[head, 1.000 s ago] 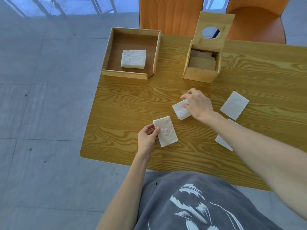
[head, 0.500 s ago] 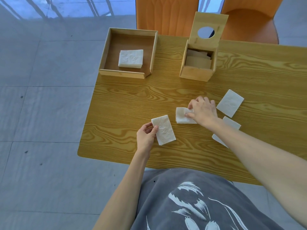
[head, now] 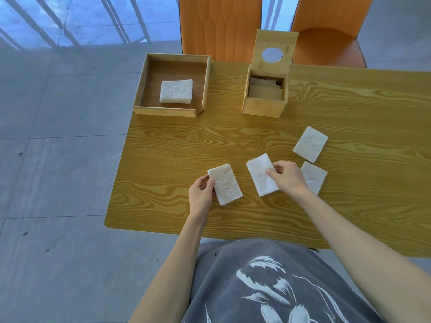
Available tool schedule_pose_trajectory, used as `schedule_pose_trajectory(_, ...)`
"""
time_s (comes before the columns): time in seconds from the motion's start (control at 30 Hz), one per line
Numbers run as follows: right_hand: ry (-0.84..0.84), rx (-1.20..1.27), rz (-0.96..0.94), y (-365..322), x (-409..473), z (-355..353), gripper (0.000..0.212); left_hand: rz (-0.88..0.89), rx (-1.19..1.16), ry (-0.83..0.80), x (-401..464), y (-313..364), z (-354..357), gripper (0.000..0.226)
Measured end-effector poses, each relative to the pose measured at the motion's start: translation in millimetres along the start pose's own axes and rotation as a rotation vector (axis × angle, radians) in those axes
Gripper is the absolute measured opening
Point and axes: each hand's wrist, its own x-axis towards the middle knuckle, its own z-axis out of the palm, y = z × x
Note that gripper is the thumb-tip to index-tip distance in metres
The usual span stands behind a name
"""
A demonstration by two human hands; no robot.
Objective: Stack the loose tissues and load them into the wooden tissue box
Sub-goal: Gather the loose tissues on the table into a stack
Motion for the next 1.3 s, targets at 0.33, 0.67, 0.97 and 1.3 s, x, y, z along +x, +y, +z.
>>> schedule_pose_trajectory(0.33,-0.185,0.458,0.020,-31.9,-12.7,39.8,0.020,-0.002,-0.027,0.009,-0.8,1.9,1.5,0.029)
schedule_pose_trajectory(0.67,-0.198,0.308,0.001,-41.6,-10.9,67.4,0.020,-0.030,-0.041,0.014,-1.6,4.0,0.9,0.029)
schedule_pose_trajectory(0.97,-0.108,-0.046,-0.003,-38.6,-16.2,70.9,0.025,-0.042,-0.016,0.011,-2.5,7.7,1.9,0.018)
schedule_pose_trajectory(1.3,-0.043,-0.064,-0.014,-26.1,-15.4,52.4,0.031,0.029,0.141,-0.083,0.9,13.6,17.2,0.039)
